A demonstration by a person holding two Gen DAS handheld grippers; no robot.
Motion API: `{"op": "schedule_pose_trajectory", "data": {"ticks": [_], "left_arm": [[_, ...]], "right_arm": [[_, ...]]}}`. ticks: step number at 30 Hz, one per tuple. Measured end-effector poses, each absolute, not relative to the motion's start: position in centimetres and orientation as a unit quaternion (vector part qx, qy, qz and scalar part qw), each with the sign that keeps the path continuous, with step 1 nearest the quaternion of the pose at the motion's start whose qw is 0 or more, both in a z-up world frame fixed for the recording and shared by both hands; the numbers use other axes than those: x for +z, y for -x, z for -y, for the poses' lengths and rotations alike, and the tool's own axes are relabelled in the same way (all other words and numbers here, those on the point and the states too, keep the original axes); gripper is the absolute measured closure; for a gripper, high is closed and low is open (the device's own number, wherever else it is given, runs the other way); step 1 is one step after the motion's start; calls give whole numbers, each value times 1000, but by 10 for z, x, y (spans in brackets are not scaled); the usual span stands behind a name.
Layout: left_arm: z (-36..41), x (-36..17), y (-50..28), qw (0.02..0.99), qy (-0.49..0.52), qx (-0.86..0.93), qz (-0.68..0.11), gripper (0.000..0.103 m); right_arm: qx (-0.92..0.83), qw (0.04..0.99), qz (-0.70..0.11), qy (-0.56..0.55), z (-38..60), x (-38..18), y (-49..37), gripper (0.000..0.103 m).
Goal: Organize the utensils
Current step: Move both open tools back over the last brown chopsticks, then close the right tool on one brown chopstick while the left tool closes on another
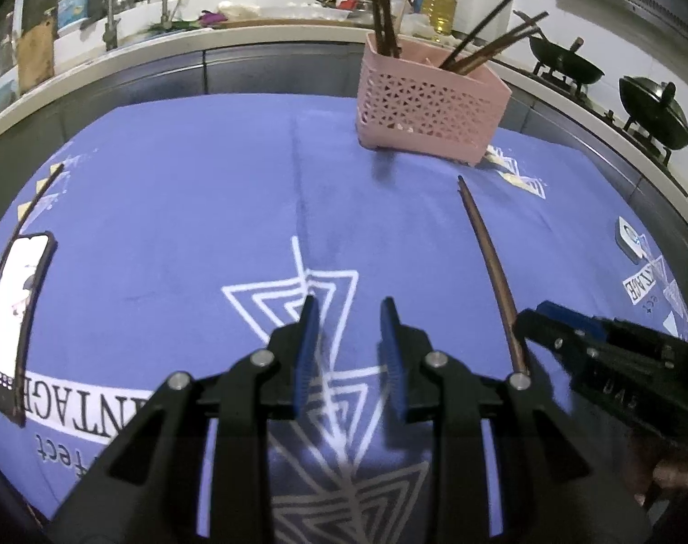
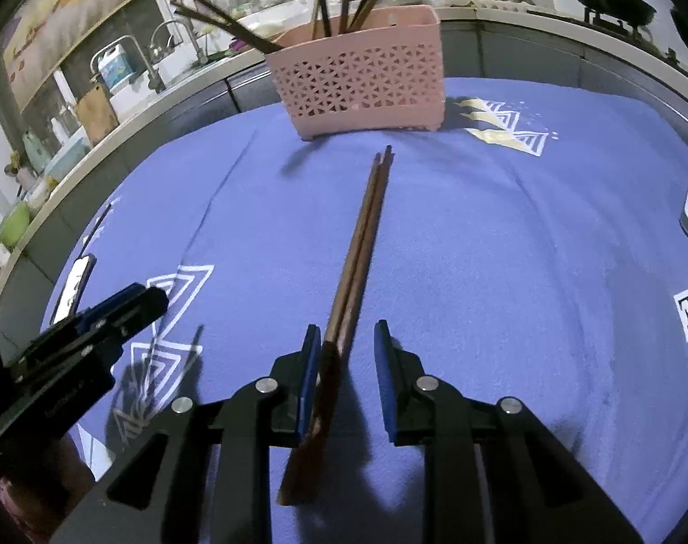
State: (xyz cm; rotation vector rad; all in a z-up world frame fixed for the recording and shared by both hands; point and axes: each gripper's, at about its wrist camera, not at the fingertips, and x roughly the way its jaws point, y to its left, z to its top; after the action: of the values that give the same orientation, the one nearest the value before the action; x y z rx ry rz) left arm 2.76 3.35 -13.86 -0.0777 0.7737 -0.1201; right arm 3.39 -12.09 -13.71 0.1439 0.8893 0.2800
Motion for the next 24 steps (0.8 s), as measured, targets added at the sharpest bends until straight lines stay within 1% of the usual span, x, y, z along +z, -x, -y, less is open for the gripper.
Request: {"op": "schedule_pose_trajectory", "data": {"ticks": [10,15,24], "left_arm": [[-24,-138,-25,923,24,-63,-378,77],[-24,-138,-24,923,27,-62,-378,77],[-25,-138,-25,922,29,-64,-382,77]], "right_arm": [[129,892,-430,-43,120,-142,-34,78],[119,892,-433,-48,126,-144,-33,78],[123,893,-432,-20,109,-143,-33,78]]}}
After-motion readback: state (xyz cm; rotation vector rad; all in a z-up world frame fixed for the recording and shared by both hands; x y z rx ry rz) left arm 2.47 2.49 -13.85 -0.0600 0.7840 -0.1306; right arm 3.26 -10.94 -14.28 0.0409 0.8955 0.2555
